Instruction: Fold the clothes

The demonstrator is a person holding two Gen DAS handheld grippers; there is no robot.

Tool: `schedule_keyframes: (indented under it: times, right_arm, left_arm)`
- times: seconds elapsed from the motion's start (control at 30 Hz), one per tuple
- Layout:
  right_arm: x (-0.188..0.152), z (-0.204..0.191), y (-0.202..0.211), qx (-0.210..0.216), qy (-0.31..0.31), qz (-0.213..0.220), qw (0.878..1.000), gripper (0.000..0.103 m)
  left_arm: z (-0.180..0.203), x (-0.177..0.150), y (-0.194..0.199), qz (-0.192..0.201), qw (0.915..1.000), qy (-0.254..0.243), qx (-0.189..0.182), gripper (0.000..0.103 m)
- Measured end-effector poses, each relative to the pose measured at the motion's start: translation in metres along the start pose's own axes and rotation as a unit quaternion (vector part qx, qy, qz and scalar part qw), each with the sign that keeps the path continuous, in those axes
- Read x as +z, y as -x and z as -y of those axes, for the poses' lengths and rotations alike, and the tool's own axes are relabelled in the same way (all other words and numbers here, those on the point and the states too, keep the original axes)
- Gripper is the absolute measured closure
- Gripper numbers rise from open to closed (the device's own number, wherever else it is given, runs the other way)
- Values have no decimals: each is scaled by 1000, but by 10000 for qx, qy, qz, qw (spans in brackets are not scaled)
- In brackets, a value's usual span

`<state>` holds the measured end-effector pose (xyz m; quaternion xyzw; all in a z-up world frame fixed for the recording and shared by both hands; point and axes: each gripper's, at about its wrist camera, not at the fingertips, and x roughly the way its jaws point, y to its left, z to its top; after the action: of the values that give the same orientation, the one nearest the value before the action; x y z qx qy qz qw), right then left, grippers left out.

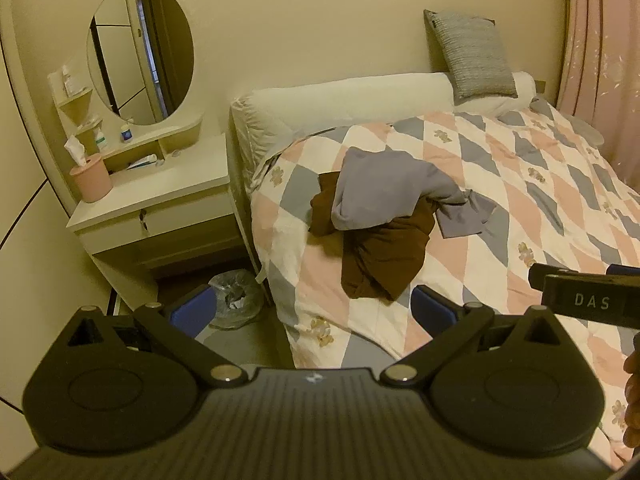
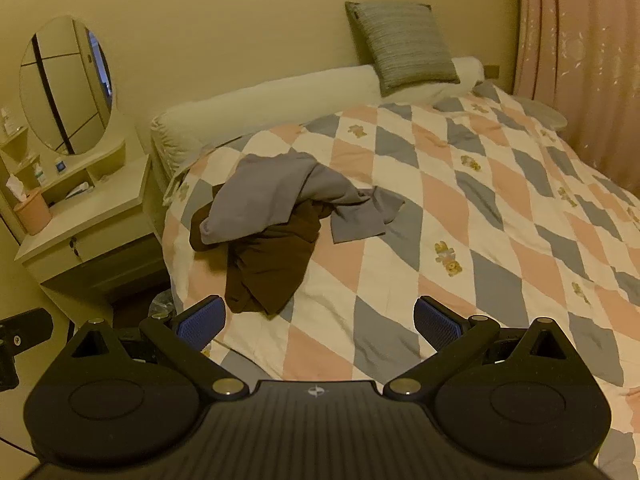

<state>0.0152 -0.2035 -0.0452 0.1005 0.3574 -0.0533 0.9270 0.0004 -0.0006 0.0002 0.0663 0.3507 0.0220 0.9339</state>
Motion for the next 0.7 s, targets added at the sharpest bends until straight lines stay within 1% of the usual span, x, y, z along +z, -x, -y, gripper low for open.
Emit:
schedule_keyframes:
  times: [0.23,0.3,0.33,0.4,0.43,0.5,0.7]
  right_arm:
    - [3,-8,2,38,66,-5,10000,0]
    - [5,-6,5,43,99,0,9999,0]
    - [6,-4,6,44,120,4,9999,0]
    - [8,-5,7,50,146,11,9999,0]
    - [15,-7,11,56,169,20,9998,0]
    - [19,-10,16,58,185,28,9998,0]
    - [32,-4,12,88,223,8,9997,0]
  left_arm:
    - [6,6,-1,-25,10000,-34,3,1]
    - [2,7,-2,-5,10000,39,-53,1]
    - [-5,3,2,66,9999,99,-109,1]
    - [-9,2,5,109,9998,103,-130,1]
    - [-11,1,6,128,9998,102,-138,1]
    - [-13,2,7,123,9998,110,-144,1]
    - [-14,3,8,125,9998,88,-123,1]
